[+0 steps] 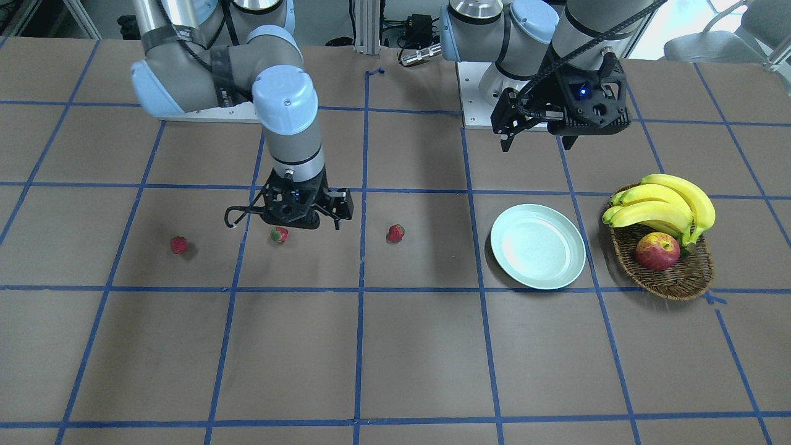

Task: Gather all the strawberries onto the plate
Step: 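Carry the strawberry toward the plate and set it down mid-table, then return the right gripper and grasp the second strawberry of the pair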

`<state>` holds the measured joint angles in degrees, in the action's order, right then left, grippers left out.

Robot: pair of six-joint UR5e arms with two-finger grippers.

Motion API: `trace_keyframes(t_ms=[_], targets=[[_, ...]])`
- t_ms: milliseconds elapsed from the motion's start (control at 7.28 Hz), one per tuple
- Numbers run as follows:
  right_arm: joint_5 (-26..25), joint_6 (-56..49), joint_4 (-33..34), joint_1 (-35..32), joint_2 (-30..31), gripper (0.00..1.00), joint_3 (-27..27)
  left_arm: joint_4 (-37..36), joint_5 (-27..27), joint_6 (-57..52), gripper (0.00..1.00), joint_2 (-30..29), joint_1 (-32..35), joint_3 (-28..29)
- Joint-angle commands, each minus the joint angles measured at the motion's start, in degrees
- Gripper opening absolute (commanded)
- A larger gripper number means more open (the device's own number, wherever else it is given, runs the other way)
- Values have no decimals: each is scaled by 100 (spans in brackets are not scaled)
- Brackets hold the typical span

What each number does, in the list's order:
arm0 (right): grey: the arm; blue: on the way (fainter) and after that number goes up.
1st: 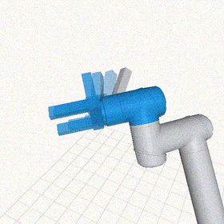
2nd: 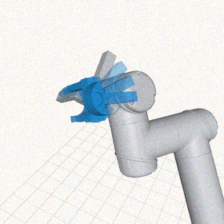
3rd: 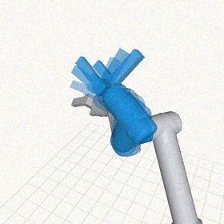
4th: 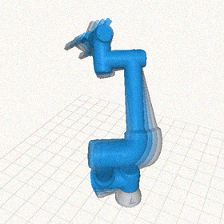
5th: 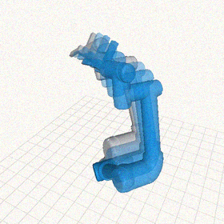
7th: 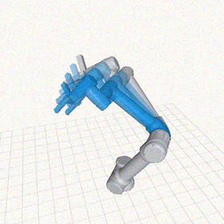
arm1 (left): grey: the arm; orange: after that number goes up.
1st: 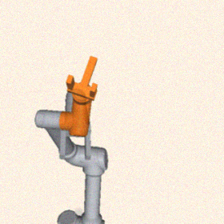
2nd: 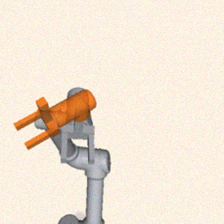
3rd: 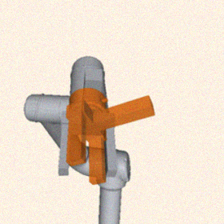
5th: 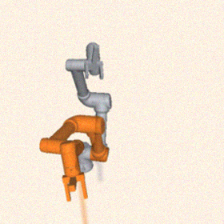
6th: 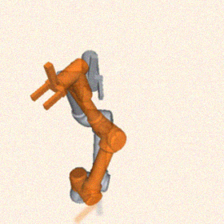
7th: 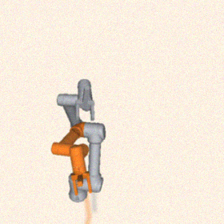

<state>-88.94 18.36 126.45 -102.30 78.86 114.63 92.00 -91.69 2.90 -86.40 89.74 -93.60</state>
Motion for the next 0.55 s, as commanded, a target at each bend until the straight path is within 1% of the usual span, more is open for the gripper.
trace_keyframes(t_ms=[0,137,275,412], targets=[[105,-473,1059,509,24,100,1004,2,2,9,100,-9,0,-1],[79,-482,1422,509,-89,98,1253,2,2,9,100,-17,0,-9],[79,-482,1452,509,-142,89,1255,2,2,0,100,-17,0,-9],[87,-482,1435,509,-143,51,1255,11,2,9,100,-17,0,-9]])
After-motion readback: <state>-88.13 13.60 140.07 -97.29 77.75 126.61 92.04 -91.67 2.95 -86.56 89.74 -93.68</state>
